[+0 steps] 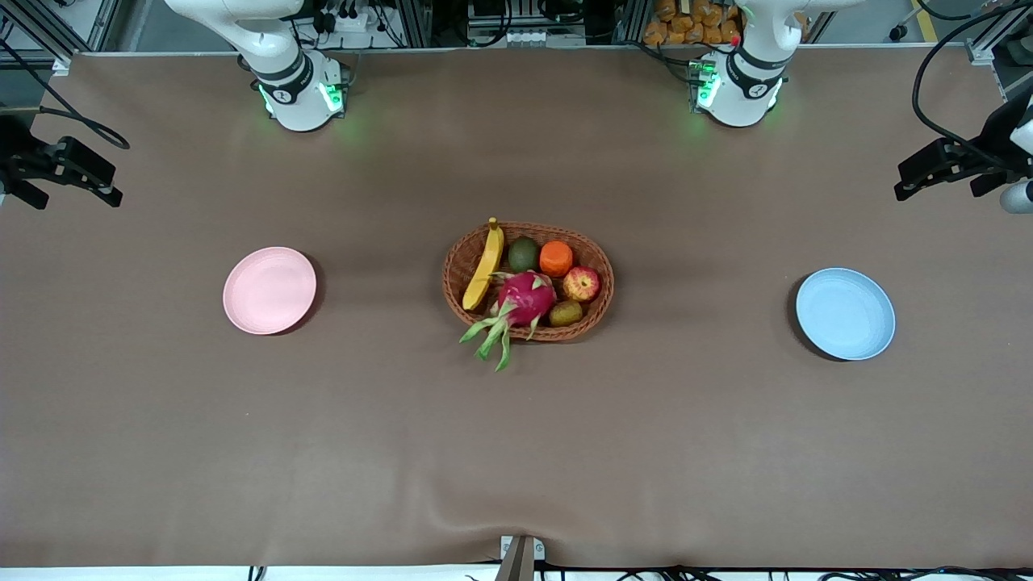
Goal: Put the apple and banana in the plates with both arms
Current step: 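Move the left gripper from the blue plate toward the fruit basket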
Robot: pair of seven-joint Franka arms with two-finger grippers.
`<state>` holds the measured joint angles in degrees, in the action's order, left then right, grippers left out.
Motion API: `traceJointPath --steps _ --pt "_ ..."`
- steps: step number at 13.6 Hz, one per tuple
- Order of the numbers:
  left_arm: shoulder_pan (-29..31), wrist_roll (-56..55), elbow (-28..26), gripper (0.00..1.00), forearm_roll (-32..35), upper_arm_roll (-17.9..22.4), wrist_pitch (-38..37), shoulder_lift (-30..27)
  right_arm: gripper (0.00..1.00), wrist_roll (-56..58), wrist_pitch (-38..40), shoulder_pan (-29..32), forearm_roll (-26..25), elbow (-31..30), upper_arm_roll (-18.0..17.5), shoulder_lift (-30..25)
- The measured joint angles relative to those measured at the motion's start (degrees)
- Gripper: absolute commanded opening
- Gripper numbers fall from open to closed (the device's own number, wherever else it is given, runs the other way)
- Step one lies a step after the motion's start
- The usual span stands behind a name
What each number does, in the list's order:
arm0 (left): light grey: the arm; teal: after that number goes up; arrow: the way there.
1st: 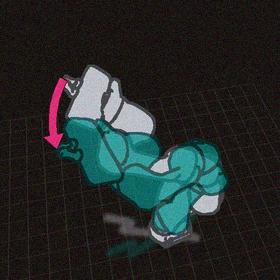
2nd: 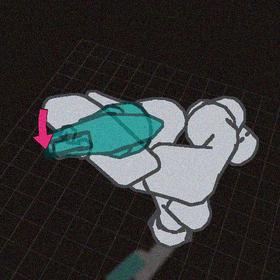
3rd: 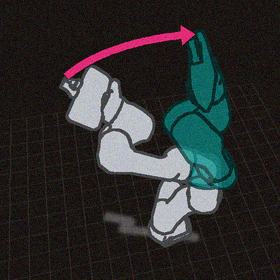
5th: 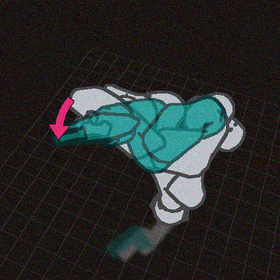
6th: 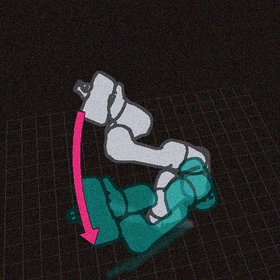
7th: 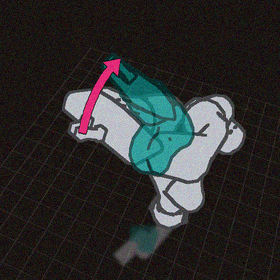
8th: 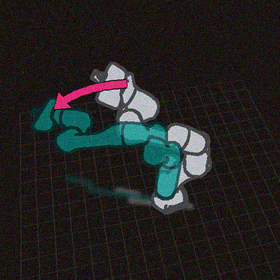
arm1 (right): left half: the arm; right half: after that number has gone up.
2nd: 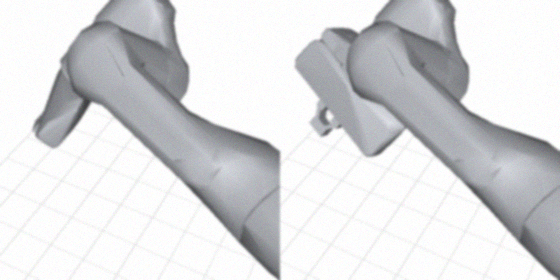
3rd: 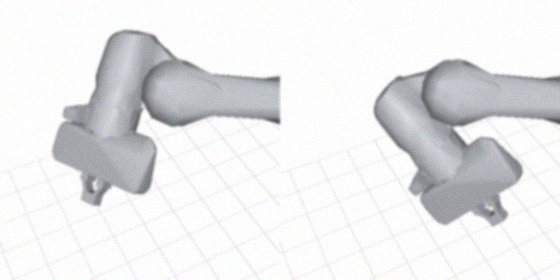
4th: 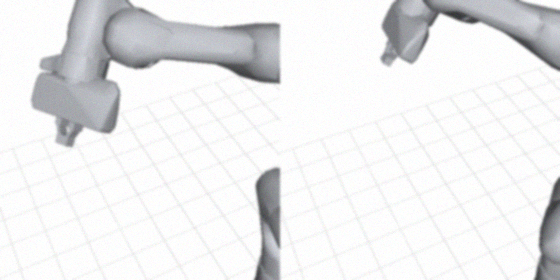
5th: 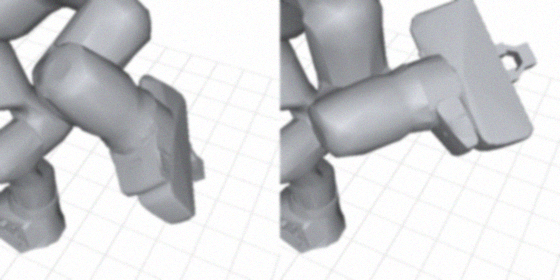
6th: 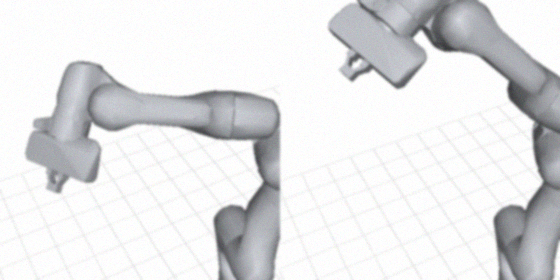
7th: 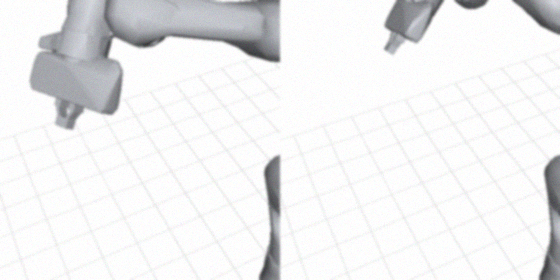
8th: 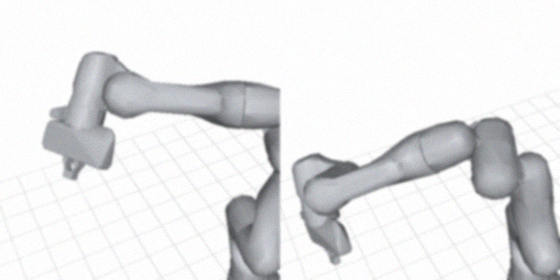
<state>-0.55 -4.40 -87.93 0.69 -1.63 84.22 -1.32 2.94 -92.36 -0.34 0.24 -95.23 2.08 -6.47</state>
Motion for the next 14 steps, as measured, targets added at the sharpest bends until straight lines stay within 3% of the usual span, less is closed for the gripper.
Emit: traceJointPath --steps 8,14 --pt "-0.08 0.07 -0.14 1.0 0.0 -0.08 0.0 0.61 1.0 0.0 0.0 0.0 0.0 0.21 0.0 0.01" --pt "-3.7 -0.26 -0.37 1.0 -1.13 -1.27 0.16 5.36 1.0 0.0 0.0 0.02 -0.02 0.21 0.13 0.39"
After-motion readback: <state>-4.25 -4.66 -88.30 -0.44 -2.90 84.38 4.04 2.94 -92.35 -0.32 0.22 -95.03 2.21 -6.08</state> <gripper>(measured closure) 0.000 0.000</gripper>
